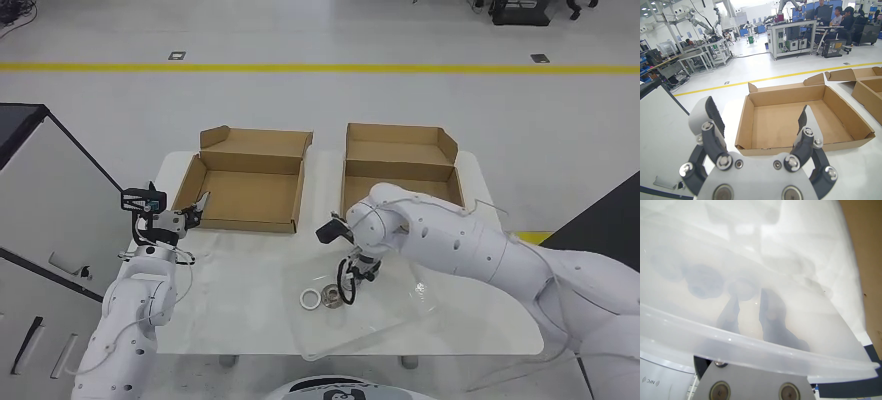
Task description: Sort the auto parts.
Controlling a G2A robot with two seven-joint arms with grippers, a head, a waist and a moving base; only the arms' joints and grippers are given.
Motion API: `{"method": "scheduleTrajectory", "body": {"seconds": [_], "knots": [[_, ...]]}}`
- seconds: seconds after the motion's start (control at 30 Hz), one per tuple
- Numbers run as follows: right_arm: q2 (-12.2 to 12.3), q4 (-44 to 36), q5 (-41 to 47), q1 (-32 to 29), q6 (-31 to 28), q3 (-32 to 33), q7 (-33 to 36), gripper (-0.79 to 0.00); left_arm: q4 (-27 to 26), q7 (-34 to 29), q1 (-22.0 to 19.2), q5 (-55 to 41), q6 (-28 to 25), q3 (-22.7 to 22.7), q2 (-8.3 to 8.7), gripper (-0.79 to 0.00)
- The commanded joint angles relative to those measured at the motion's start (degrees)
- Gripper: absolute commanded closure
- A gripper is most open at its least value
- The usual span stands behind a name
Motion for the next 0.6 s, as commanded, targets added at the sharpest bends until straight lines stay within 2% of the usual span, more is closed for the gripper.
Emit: {"method": "scheduleTrajectory", "body": {"seconds": [0.0,0.17,0.37,0.57], "knots": [[0.2,-0.3,-0.1,-0.2,0.3,0.0,-0.3,-0.283,0.0,0.0,0.0,0.0,0.0,0.0,0.00,-0.785],[0.5,-0.5,-0.5,-0.7,1.1,0.0,-1.1,-0.283,0.0,0.0,0.0,0.0,0.0,0.0,0.00,-0.785],[0.2,-0.3,-0.7,-1.1,2.9,0.0,-2.9,-0.234,0.0,0.0,0.0,0.0,0.0,0.0,0.00,-0.785],[0.1,0.1,-0.7,-1.3,3.1,0.0,-3.1,-0.228,0.0,0.0,0.0,0.0,0.0,0.0,0.00,-0.785]]}}
